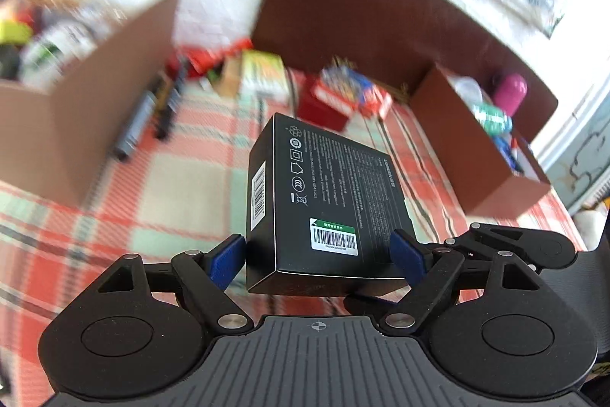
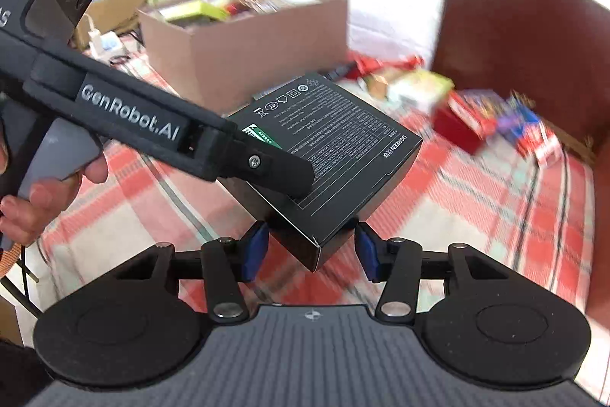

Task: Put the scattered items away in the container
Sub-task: 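Carry the black box with the left gripper over the cardboard box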

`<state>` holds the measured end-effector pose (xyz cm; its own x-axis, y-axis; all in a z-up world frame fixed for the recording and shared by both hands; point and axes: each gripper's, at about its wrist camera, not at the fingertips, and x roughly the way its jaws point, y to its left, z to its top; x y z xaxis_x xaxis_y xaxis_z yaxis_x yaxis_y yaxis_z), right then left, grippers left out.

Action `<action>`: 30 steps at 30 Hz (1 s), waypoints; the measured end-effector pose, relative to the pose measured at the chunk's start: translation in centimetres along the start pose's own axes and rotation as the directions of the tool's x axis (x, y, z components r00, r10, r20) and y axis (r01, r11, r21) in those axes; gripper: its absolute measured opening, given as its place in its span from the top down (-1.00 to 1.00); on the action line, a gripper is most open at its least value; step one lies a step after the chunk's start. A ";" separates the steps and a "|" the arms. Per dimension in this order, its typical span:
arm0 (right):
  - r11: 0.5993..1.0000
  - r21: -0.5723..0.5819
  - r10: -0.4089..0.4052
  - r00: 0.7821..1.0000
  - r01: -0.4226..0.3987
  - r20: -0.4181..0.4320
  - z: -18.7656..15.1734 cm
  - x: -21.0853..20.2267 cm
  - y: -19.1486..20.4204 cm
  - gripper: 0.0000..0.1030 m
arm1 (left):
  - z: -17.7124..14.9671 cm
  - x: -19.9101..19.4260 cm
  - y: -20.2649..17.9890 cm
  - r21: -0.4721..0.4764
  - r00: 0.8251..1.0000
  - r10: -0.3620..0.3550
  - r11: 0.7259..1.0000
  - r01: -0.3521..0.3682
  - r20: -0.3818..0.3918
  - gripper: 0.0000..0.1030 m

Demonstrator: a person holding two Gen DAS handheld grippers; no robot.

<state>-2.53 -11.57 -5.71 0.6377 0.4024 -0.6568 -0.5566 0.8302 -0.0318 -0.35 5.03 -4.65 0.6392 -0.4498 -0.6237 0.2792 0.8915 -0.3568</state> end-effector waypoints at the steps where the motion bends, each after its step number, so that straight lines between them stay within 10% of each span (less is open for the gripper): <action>1: 1.000 -0.016 0.005 1.000 -0.005 0.011 0.8 0.0 0.4 -0.07 | 0.4 -0.8 0.3 0.000 1.000 0.009 1.000 -0.009 0.020 -0.60; 14: 0.986 -0.151 0.084 0.988 -0.064 0.130 13.7 2.1 6.0 -0.07 | 7.5 -10.1 6.4 0.012 0.955 0.179 0.982 -0.187 0.236 -0.60; 30: 0.977 -0.169 0.153 0.982 -0.133 0.107 25.6 12.8 12.7 -0.07 | 14.8 -12.4 19.7 -0.065 0.915 0.317 0.948 -0.311 0.250 -0.61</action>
<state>12.18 14.02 4.78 0.5986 0.5634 -0.5694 -0.7185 0.6920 -0.0706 7.86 28.94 6.37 0.8523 -0.1152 -0.5103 0.0194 0.9818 -0.1891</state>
